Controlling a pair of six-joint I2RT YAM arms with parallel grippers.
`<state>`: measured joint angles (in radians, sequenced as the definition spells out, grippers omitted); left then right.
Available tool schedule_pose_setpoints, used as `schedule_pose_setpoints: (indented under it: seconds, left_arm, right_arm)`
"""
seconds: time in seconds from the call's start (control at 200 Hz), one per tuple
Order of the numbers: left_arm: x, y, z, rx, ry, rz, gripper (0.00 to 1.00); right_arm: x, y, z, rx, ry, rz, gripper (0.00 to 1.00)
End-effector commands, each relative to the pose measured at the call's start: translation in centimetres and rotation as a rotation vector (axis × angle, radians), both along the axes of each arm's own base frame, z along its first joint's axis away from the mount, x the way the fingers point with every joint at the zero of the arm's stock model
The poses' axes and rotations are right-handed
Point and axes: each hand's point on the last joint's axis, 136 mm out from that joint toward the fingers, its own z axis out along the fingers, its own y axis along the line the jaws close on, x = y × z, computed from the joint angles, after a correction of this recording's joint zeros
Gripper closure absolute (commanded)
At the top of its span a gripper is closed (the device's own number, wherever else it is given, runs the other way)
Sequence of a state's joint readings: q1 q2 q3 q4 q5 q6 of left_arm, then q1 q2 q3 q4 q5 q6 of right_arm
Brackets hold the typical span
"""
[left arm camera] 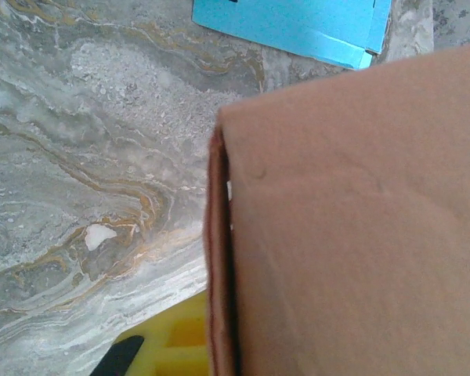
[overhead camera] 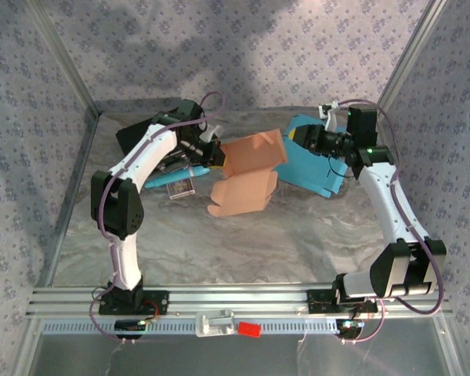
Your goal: Fold the paper box
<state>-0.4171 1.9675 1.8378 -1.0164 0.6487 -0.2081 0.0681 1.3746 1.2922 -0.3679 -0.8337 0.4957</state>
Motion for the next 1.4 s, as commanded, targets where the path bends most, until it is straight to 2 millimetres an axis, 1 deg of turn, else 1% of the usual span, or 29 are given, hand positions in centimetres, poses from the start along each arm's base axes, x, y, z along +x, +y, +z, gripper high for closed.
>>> schedule_pose_setpoints:
  seconds: [0.0,0.05,0.155,0.29,0.355,0.455,0.57,0.67,0.899,1.034,1.139,1.239,1.399]
  left_arm:
    - [-0.4,-0.4,0.9,-0.039,0.004,-0.036,1.00]
    - [-0.4,-0.4,0.9,-0.038,0.003,-0.035,1.00]
    - [-0.3,-0.5,1.1,-0.044,0.000,-0.035,1.00]
    - [-0.4,-0.5,1.0,-0.047,0.008,-0.034,1.00]
    - [-0.6,-0.5,0.9,-0.051,0.016,-0.035,1.00]
    - [-0.9,-0.5,0.8,-0.057,0.025,-0.035,1.00]
    - [-1.2,-0.4,0.8,-0.060,0.029,-0.038,1.00]
    - [-1.3,-0.5,0.7,-0.066,0.037,-0.040,1.00]
    - [-1.5,-0.5,0.4,-0.066,0.053,-0.037,1.00]
    - [-1.5,-0.5,0.5,-0.066,0.051,-0.036,1.00]
    - [-1.5,-0.5,0.5,-0.064,0.051,-0.036,1.00]
    - [-1.5,-0.4,0.5,-0.063,0.050,-0.035,1.00]
    - [-1.4,-0.5,0.6,-0.062,0.049,-0.034,1.00]
  right_arm:
    - [-1.3,1.3,0.0,-0.021,-0.032,0.079,0.67]
    - [-1.4,1.6,-0.5,-0.044,-0.024,0.082,0.67]
    - [-1.4,1.4,-1.4,-0.077,-0.012,0.076,0.67]
    - [-1.3,0.9,-1.9,-0.096,-0.008,0.067,0.67]
    - [-1.3,1.0,-2.1,-0.096,-0.001,0.076,0.67]
    - [-1.4,1.1,-2.9,-0.116,0.008,0.083,0.66]
    - [-1.3,0.8,-3.7,-0.119,0.022,0.076,0.66]
    - [-1.1,0.9,-3.8,-0.092,0.027,0.085,0.65]
    - [-0.8,1.9,-3.1,-0.061,0.007,0.124,0.64]
    - [-0.7,2.4,-3.5,-0.072,0.016,0.136,0.65]
    - [-0.8,2.8,-3.5,-0.085,0.013,0.139,0.65]
    - [-1.0,3.4,-3.1,-0.095,0.001,0.155,0.65]
    - [-1.3,4.2,-3.4,-0.146,-0.002,0.172,0.65]
